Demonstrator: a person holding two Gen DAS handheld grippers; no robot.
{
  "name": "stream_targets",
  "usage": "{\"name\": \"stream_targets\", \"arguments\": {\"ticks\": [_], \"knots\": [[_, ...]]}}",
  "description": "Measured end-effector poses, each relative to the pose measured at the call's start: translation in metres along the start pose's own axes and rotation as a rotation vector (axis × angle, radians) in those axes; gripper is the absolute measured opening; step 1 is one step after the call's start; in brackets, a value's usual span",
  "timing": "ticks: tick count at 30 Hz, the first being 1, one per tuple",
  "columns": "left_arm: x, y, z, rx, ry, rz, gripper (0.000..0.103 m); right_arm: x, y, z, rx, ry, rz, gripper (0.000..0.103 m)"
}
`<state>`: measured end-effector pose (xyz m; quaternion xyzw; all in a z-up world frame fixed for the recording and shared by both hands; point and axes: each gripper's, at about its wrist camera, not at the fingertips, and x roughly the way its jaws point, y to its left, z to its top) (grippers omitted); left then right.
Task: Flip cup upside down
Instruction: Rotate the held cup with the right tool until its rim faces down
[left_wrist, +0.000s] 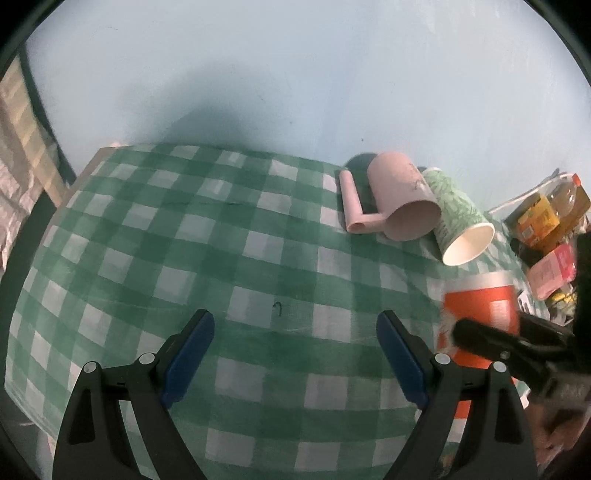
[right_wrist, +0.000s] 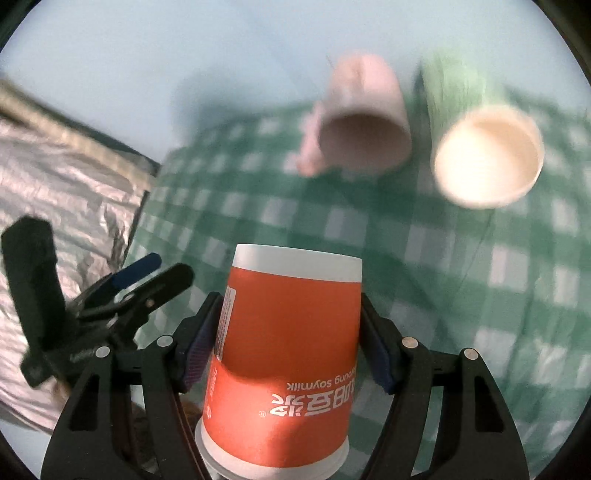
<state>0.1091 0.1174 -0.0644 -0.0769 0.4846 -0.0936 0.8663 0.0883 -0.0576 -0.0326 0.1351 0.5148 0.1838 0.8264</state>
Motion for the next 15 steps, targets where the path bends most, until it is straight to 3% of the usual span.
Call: {"name": "stream_targets", "arguments": {"ticks": [4,10,12,15], "knots": [[-0.006,0.004,-0.006,-0.047,-0.024,-0.009,0.091,-0.032,0.027,-0.017,-0.19,-0.286,-0.163,0.072],[-0.011,0.009,-0.016,-0.093,-0.046,0.0,0.091,-0.05,0.045,-0.051,-0.325,-0.639,-0.28,0.072],[-0.009,0.011,-0.02,-0.098,-0.048,0.015,0.091,-0.044,0.048,-0.057,-0.346,-0.706,-0.329,0.072],[-0.006,0.016,-0.024,-0.115,-0.035,0.033,0.091,-0.029,0.053,-0.053,-0.361,-0.711,-0.379,0.071]]}}
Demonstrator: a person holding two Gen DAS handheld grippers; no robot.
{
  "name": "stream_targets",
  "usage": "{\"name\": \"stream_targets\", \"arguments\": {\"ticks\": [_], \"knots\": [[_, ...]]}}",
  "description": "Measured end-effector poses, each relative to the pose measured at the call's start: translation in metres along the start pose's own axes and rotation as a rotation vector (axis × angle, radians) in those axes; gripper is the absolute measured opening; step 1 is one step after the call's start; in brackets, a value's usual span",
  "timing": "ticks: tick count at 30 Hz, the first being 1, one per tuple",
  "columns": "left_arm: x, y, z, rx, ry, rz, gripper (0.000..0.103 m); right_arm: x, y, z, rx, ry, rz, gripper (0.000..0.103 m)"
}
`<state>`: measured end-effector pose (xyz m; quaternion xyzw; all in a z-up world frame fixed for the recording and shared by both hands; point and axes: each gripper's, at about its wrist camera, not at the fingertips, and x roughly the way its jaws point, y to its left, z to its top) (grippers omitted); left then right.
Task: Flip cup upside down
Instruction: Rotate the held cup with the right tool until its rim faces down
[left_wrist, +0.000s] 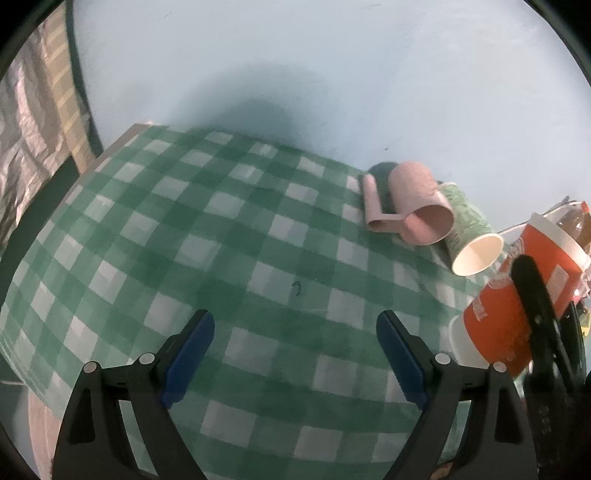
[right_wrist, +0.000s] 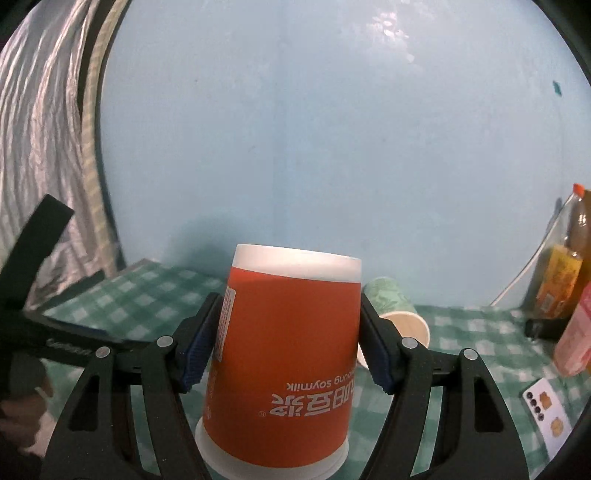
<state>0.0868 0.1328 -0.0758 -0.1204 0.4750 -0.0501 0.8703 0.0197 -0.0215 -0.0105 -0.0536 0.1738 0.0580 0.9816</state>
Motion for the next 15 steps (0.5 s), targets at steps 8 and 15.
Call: {"name": "stream_targets", "arguments": {"ticks": [8,15], "knots": [[0.002,0.006,-0.006,0.0,-0.01,0.005,0.091,0.031,0.011,-0.002,-0.016,0.076,-0.03,0.071],[0.006,0.009,-0.007,-0.013,-0.003,0.009,0.091,0.053,0.017,-0.003,-0.028,0.16,-0.028,0.071]]}}
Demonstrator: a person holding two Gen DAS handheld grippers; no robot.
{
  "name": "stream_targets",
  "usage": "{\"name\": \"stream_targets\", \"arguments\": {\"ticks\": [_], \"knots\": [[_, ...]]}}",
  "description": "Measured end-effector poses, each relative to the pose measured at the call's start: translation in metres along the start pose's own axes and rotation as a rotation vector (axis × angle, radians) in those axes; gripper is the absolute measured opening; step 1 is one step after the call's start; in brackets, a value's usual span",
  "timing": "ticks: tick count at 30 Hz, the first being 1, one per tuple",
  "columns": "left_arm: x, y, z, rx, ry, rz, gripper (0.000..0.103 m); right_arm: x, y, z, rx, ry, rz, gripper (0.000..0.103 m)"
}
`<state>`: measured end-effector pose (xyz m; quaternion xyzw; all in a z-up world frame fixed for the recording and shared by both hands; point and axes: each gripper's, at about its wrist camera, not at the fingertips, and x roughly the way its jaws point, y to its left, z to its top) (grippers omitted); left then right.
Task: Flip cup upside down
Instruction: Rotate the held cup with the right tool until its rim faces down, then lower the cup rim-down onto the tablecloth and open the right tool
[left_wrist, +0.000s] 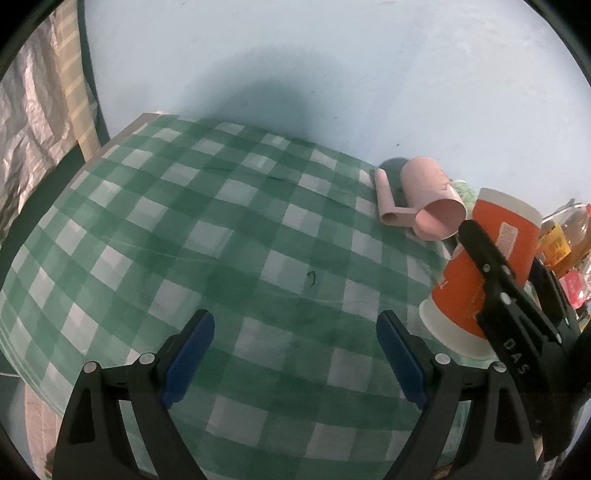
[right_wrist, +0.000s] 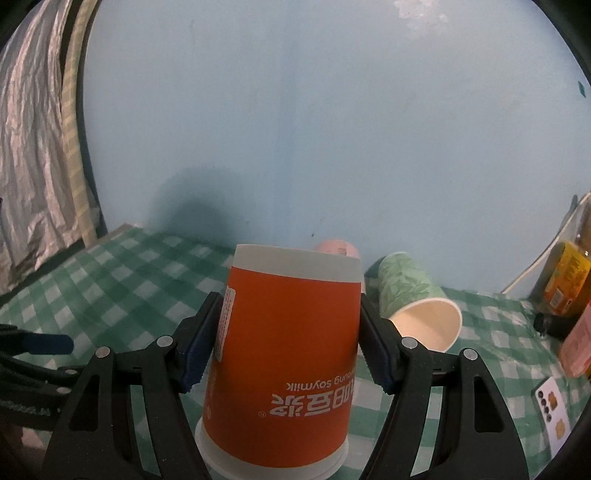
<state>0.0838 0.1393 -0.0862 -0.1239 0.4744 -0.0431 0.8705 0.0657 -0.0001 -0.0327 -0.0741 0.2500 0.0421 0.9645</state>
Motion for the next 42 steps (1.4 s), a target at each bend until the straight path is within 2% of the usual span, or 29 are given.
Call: {"name": "stream_targets", "arguments": {"ticks": [11,27,30,34,38,42], "knots": [[0.001,0.001,-0.001,0.008,-0.001,0.006,0.091,0.006,0.0,-0.011,-0.024,0.071,0.03,0.071],[-0.013,-0.006,-0.02,0.018,-0.018,0.023,0.091,-0.019,-0.01,-0.035,0.005,0.097,0.082,0.072],[-0.017,-0.009,-0.023,0.02,-0.027,0.029,0.091,-0.023,-0.011,-0.035,0.018,0.093,0.087,0.078],[-0.025,-0.011,-0.025,0.019,-0.056,0.027,0.091,-0.036,-0.015,-0.03,0.028,0.069,0.092,0.082],[-0.044,-0.013,-0.027,0.018,-0.121,0.02,0.091,-0.053,-0.02,-0.02,0.044,0.055,0.117,0.083],[-0.064,-0.018,-0.029,0.024,-0.205,0.017,0.1,-0.077,-0.024,-0.01,0.046,0.016,0.122,0.083]]}}
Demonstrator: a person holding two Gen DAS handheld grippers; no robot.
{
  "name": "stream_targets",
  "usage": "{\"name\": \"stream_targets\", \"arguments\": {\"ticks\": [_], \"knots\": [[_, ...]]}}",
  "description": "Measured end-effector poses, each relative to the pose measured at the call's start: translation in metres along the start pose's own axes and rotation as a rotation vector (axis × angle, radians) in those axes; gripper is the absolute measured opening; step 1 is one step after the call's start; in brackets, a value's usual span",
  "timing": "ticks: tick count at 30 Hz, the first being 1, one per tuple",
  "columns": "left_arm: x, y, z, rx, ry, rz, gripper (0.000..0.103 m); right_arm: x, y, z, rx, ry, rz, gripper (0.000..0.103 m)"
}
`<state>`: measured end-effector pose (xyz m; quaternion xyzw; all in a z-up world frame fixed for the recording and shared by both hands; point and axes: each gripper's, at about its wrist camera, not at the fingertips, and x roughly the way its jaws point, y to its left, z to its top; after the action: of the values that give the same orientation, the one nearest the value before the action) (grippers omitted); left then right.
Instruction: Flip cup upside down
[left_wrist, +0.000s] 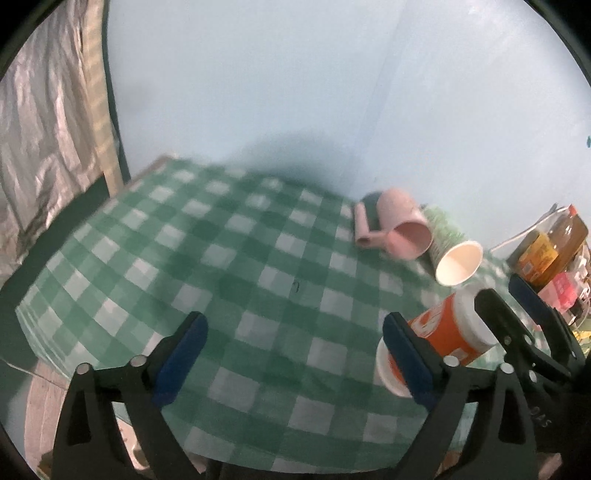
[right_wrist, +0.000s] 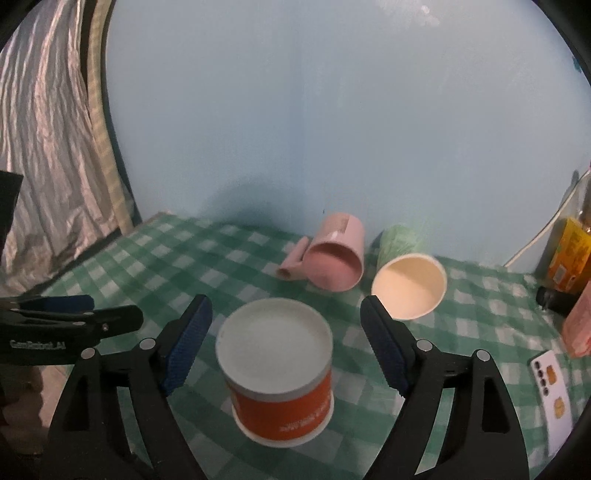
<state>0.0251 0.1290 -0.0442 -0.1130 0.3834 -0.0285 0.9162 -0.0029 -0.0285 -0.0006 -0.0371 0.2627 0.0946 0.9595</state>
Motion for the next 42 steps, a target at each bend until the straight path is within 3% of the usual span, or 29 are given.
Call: {"name": "stream_targets", "arguments": {"ticks": [3,7,14,28,42], "knots": [[-0.017,-0.005,0.0,0.013,-0.073,-0.004,0.102,-0.014,-0.001,0.005,-0.011,-0.03,0.008,0.083],[-0.027,-0.016,-0.001,0.054,-0.103,-0.001,0.102,-0.028,-0.009,0.011,0.021,-0.04,0.014,0.083],[-0.046,-0.033,-0.011,0.113,-0.199,0.015,0.103,-0.045,-0.035,0.017,0.134,0.014,0.058,0.085],[-0.057,-0.051,-0.019,0.165,-0.223,0.074,0.103,-0.046,-0.048,-0.002,0.193,0.108,0.084,0.085],[-0.054,-0.06,-0.025,0.207,-0.205,0.054,0.103,-0.043,-0.053,-0.01,0.209,0.133,0.053,0.085]]}}
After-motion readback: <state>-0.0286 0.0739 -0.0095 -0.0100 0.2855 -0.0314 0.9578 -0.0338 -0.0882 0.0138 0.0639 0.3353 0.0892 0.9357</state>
